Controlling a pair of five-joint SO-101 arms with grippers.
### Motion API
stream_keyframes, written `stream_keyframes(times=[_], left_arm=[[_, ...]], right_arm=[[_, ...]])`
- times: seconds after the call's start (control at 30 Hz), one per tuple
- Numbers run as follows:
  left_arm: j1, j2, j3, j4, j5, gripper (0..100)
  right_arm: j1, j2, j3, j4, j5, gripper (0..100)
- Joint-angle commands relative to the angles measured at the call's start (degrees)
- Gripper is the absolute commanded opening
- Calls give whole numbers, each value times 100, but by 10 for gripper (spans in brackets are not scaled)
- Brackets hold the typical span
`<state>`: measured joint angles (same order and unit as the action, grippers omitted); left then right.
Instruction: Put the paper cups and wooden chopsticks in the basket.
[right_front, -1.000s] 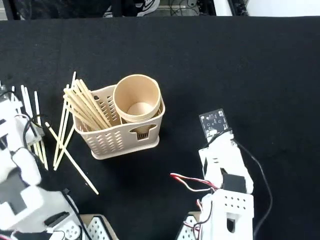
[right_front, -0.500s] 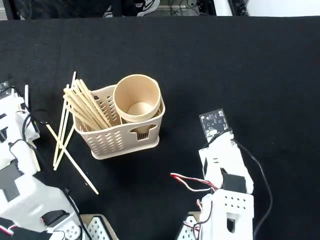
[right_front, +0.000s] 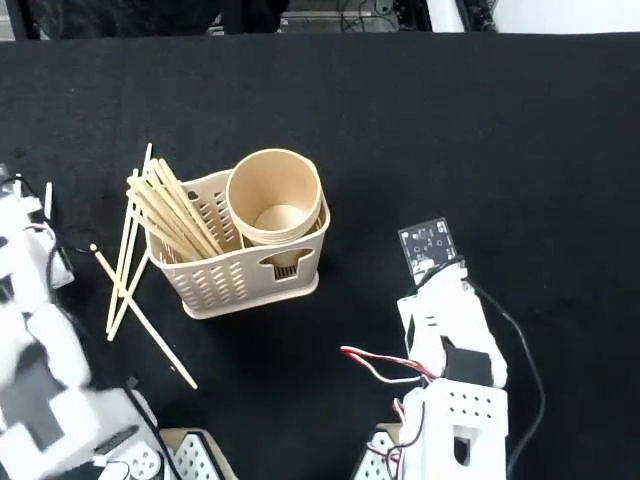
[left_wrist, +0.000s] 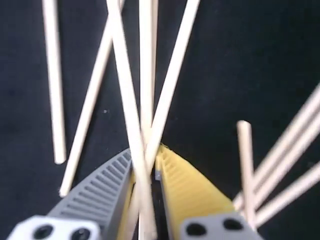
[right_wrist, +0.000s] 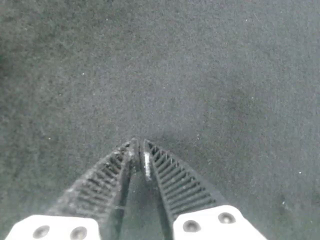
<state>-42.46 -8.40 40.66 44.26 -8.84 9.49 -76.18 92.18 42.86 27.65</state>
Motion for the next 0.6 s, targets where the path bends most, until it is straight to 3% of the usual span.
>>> stream_keyframes(times=[0.0,0.23,0.57], left_arm=[[295,-2391,831,26,-9,30],[963,-5424,1815,70,123,29],[1798,-7815,2079,79,774,29]], right_arm=[[53,-75,-22,-70,44,15],[62,-75,-22,-62,44,15],[62,-75,-22,-53,44,15]])
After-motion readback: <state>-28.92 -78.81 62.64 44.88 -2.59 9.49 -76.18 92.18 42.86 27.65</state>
